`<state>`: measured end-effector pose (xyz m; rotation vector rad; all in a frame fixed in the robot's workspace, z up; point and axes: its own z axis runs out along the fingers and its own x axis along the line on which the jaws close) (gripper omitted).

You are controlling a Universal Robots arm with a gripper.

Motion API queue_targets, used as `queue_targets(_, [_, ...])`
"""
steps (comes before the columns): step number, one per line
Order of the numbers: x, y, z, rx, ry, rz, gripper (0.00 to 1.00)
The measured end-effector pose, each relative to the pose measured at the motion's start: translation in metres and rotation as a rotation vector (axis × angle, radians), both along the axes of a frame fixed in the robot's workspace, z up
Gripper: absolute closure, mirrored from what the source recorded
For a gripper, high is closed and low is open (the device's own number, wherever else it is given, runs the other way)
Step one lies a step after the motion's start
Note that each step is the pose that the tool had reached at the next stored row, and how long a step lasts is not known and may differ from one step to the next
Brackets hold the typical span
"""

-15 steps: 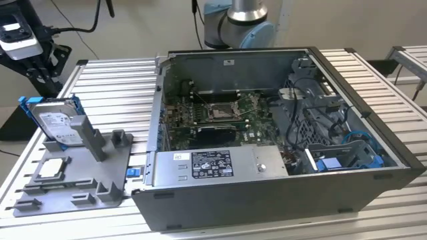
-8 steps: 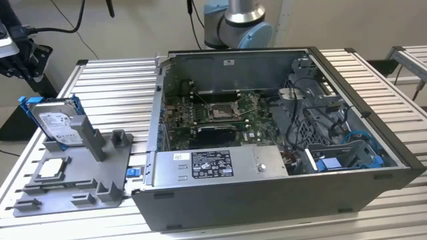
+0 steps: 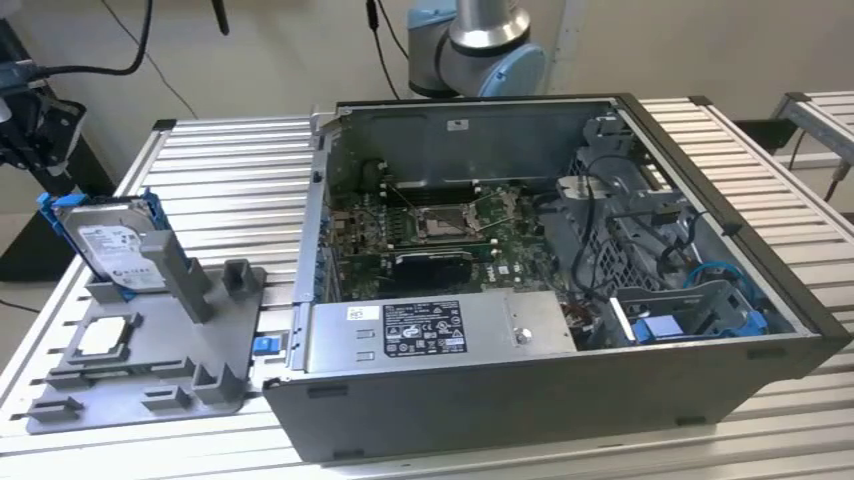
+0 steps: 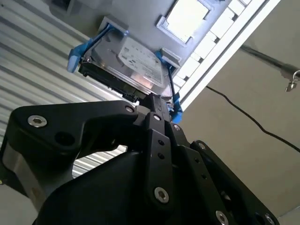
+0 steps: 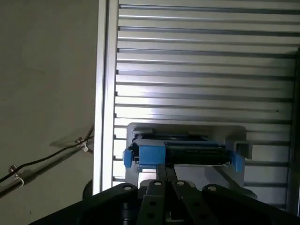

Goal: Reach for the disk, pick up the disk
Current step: 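Reach for the disk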

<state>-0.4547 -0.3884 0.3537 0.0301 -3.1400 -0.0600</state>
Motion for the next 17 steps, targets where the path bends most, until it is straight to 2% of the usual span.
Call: queue_targets(17, [-0.0053,-0.0004,-0.0001,0.0000,0.0001,0.001,1.00])
